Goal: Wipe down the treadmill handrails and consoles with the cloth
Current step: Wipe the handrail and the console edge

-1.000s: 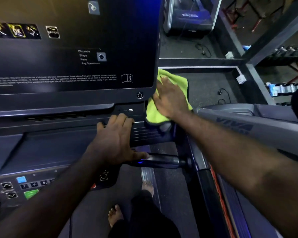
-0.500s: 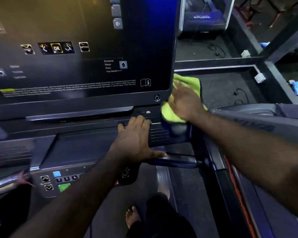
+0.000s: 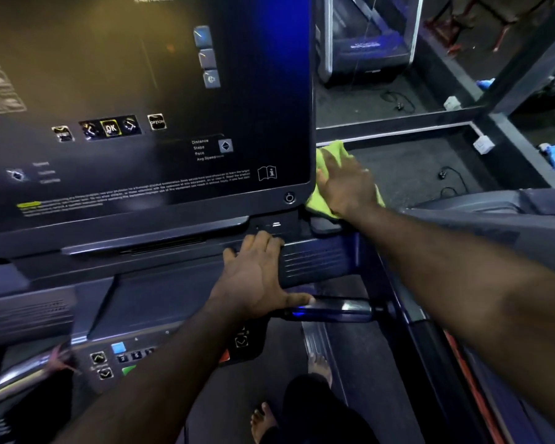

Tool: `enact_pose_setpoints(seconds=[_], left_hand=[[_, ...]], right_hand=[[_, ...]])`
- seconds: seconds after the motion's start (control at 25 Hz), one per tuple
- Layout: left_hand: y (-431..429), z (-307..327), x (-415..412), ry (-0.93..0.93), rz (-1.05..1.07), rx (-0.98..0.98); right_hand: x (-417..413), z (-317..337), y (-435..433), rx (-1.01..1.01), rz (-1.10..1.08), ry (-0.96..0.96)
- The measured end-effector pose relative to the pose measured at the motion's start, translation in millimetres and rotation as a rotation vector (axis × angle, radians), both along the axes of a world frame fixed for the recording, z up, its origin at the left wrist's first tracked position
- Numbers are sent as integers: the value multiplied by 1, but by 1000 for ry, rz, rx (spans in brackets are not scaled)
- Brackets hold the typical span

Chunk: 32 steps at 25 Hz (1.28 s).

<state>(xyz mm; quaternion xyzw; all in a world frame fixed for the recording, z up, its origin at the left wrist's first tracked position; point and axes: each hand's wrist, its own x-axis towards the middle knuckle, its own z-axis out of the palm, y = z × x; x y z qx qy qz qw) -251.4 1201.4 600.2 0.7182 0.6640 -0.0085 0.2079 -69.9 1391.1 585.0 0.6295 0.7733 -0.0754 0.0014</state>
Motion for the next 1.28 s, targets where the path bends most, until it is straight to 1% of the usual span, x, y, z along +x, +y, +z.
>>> enact_pose_setpoints(seconds=[0.04, 0.12, 0.16, 0.24, 0.28, 0.32, 0.4, 0.44, 0.48, 0.56, 0.64, 0.68, 0.72, 0.76, 0.84, 0.92, 0.96, 1.0, 1.08, 1.12, 1.16, 1.2, 1.28], left_hand=[[1, 0, 1, 9, -2, -4], [-2, 0, 3, 18, 4, -5], [-3, 0, 3, 16, 4, -9], [-1, 0, 2, 15, -2, -19], [1, -2, 1, 12, 0, -14], [0, -2, 0, 4, 0, -15], [1, -4, -1, 4, 0, 2], [2, -6, -2, 9, -2, 7], [2, -6, -1, 12, -1, 0], [0, -4, 0, 26, 4, -8], [-1, -2, 2, 22, 1, -15], [0, -2, 2, 14, 0, -15], [1, -2, 2, 8, 0, -14], [1, -3, 1, 1, -1, -17], [2, -4, -1, -3, 0, -15], [2, -4, 0, 12, -4, -9], [1, -4, 1, 20, -1, -7], [-1, -3, 1, 24, 4, -6], [-3, -2, 2, 18, 12, -7], [-2, -1, 1, 13, 8, -8], [-1, -1, 1, 4, 7, -9], [0, -1, 0, -6, 4, -11], [0, -4, -1, -22, -2, -16]], right_hand=[[-15, -3, -18, 18, 20, -6], [-13, -14, -71, 163, 153, 59], [5, -16, -86, 152, 237, 84], [46, -13, -64, 79, 393, 15], [54, -9, -38, 27, 389, -10], [52, -5, -13, 28, 315, 10], [20, 1, 16, 50, 107, 57], [-3, -3, 13, 59, 64, 81], [-21, -8, -3, 99, 66, 132], [-22, -16, -52, 166, 179, 200], [17, -24, -72, 160, 340, 137], [38, -21, -63, 166, 398, 87], [52, -16, -45, 157, 373, 46], [58, -12, -24, 140, 292, 31], [32, -3, 4, 144, 60, 105], [-18, -1, -17, 176, -37, 224], [-34, -3, -39, 192, -23, 291], [-34, -13, -64, 236, 36, 307], [3, -25, -96, 240, 226, 163], [28, -21, -89, 233, 308, 92], [48, -20, -70, 218, 309, 50], [59, -16, -47, 166, 225, 52], [55, -9, -6, 49, -45, 130]])
